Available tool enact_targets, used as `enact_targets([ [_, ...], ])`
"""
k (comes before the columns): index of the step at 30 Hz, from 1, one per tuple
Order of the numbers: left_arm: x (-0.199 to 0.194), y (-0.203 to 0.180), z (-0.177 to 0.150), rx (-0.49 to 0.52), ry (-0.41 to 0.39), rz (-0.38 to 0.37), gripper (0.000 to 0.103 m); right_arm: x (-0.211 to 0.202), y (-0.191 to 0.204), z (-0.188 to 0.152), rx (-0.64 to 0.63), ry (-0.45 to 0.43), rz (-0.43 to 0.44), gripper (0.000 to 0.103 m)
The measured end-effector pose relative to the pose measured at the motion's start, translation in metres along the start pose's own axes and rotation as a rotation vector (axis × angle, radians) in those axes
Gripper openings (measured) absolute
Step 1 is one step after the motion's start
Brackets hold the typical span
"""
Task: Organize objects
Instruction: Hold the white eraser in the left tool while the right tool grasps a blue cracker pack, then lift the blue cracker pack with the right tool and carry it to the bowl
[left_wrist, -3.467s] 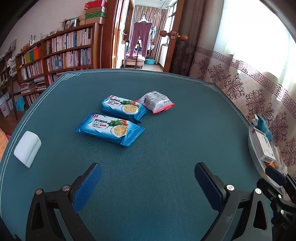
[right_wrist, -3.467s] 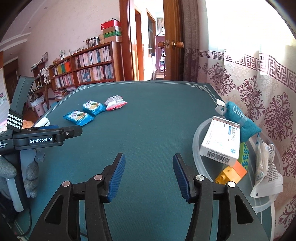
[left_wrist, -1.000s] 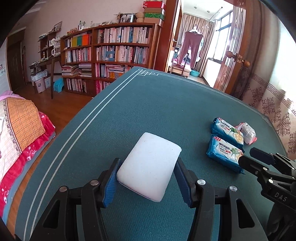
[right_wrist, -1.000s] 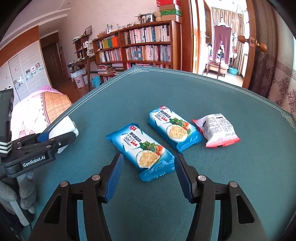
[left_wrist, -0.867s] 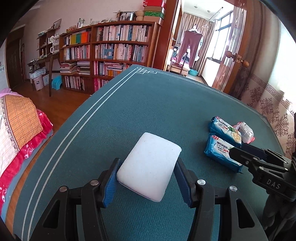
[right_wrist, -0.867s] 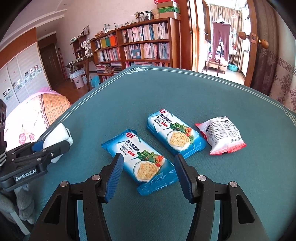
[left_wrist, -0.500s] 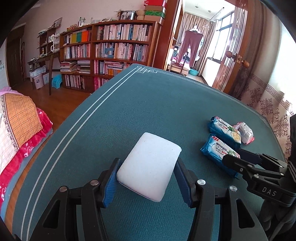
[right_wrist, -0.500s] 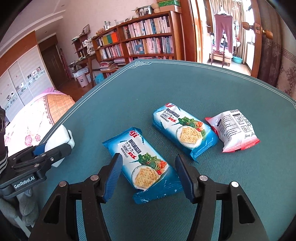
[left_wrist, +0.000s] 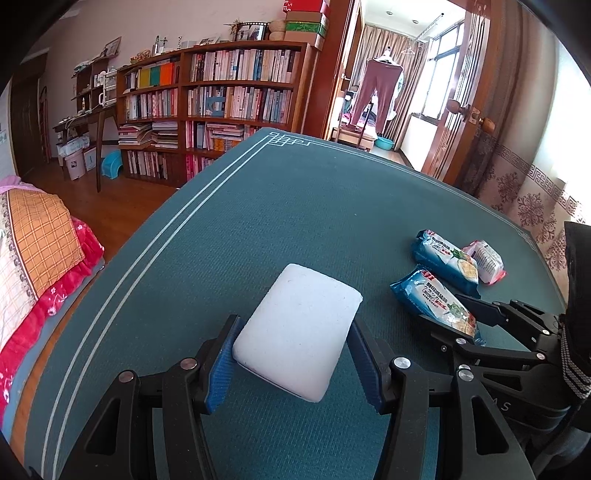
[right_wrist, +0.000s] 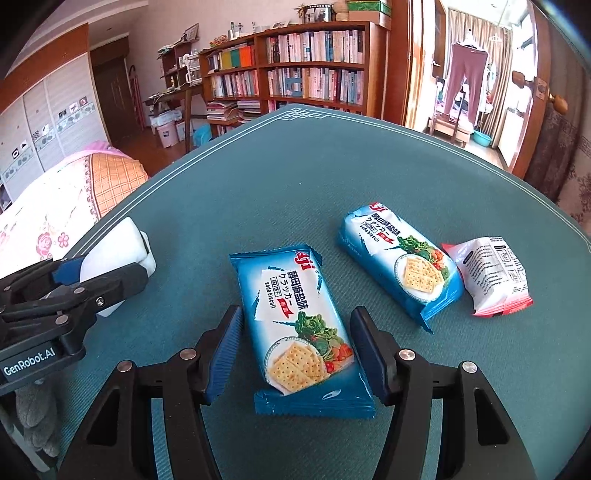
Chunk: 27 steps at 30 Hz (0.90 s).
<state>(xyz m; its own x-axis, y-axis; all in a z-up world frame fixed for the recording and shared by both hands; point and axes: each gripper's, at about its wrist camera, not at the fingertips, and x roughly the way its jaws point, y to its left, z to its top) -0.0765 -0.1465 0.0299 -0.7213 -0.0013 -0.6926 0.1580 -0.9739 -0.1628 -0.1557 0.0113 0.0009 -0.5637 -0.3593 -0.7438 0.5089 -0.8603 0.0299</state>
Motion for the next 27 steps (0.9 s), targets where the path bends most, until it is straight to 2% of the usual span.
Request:
enact_targets([
  [2,0.000,0.000,0.000,0.001,0.000,-0.002,0.060,0.000,0.000,0.000,-0.002,-0.006,-0.010,0.060],
  [6,-0.001,-0.002,-0.001,0.008,-0.001,-0.005,0.060,-0.002,0.003,-0.002,-0.008,-0.009,-0.022,0.047],
  [8,-0.001,-0.004,-0.001,0.012,-0.002,-0.007,0.060,-0.003,0.002,-0.003,-0.003,-0.011,-0.024,0.044],
  [18,-0.003,-0.009,-0.003,0.034,-0.005,-0.025,0.060,-0.023,-0.002,-0.026,0.057,-0.025,-0.016,0.044],
  [27,-0.004,-0.021,-0.007,0.077,-0.010,-0.046,0.060,-0.062,-0.008,-0.063,0.125,-0.049,-0.011,0.044],
])
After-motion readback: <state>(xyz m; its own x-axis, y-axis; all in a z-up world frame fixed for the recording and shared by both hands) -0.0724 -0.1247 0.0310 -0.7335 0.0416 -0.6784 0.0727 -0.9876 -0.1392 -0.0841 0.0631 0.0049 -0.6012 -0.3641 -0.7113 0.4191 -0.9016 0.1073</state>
